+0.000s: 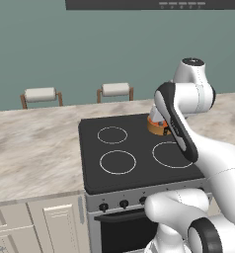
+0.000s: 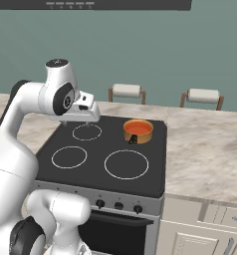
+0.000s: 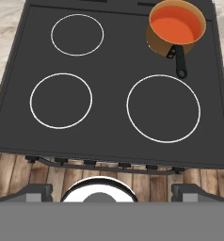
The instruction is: Wait until the marinara sauce is simmered to a deep red color and then turn off the stove.
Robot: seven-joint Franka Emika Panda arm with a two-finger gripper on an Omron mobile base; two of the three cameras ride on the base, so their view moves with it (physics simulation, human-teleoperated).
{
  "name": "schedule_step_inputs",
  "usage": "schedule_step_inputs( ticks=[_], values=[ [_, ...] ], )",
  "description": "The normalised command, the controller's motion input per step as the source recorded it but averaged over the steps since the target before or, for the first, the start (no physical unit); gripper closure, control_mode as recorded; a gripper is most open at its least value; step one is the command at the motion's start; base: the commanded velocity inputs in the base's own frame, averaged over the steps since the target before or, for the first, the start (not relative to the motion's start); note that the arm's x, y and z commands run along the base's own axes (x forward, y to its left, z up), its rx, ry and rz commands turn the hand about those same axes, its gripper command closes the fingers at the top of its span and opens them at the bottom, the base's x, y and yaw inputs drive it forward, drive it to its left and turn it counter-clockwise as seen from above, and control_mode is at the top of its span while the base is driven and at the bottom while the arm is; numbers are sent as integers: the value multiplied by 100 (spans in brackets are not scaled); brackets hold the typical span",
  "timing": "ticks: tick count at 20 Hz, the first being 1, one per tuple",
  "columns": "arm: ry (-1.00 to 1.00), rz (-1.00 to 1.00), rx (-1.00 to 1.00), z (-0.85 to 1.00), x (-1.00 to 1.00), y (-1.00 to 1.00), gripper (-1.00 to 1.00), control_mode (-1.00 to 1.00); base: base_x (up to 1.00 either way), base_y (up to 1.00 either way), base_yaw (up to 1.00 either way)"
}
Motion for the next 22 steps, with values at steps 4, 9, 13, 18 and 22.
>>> schedule_step_inputs(
  ticks=[4, 9, 13, 18, 22],
  values=[
    [0, 0, 0, 0, 0, 0, -100, -100, 0, 0, 0],
    [0, 0, 0, 0, 0, 0, -100, -100, 0, 0, 0],
    [0, 0, 0, 0, 0, 0, -100, -100, 0, 0, 0],
    [0, 0, 0, 0, 0, 0, -100, -100, 0, 0, 0],
    [0, 0, 0, 0, 0, 0, -100, -100, 0, 0, 0]
  ],
)
